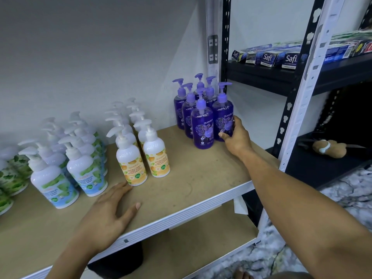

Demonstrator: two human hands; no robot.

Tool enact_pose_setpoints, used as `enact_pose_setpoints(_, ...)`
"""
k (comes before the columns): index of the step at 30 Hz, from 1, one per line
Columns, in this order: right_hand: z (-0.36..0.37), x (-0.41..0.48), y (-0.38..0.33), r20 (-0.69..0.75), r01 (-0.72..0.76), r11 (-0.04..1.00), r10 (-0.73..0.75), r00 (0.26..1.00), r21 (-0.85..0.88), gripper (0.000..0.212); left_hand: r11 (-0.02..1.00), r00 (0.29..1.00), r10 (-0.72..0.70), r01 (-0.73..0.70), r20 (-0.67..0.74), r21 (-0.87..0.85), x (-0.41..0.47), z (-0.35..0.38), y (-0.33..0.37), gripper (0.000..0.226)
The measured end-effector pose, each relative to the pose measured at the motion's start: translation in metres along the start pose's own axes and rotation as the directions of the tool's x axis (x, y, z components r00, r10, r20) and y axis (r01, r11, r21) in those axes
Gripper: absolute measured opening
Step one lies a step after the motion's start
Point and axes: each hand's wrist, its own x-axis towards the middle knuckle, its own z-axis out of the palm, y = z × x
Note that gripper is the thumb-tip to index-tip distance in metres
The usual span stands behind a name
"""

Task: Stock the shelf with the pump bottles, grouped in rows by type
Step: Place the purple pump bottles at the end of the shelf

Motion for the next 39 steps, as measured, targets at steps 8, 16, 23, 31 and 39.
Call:
enact_pose_setpoints(8, 0.002, -0.020, -0.005, -0.140, 0.010, 0.998, -0.018, 0.990, -0.059, 0.067, 1.000, 1.000, -0.010, 0.010, 0.001, 0.006, 0.001, 0.001, -0.002, 0.079)
enact_pose_setpoints(16, 0.029, -0.043, -0.022, -0.152, 0.149, 0.985, -0.161, 0.975, -0.092, 0.066, 1.000, 1.000, 0.002, -0.002, 0.009, 0.004, 0.003, 0.002, -0.005, 0.088)
enact_pose_setpoints(23, 0.060, -0.037, -0.027, -0.120, 0.092, 0.977, -0.116, 0.986, -0.191, 0.074, 1.000, 1.000, 0.014, -0.014, 0.002, -0.005, 0.003, 0.002, -0.004, 0.084)
enact_pose_setpoints(31, 0.063, -0.033, -0.023, -0.156, 0.075, 0.967, -0.115, 0.981, -0.245, 0.069, 1.000, 1.000, 0.010, -0.010, 0.002, -0.009, 0.002, 0.001, -0.004, 0.083)
enact_pose_setpoints(39, 0.040, -0.036, -0.025, -0.414, 0.150, 0.982, -0.185, 0.891, -0.116, 0.044, 1.000, 1.000, 0.002, -0.002, 0.009, -0.001, 0.003, 0.001, -0.005, 0.088)
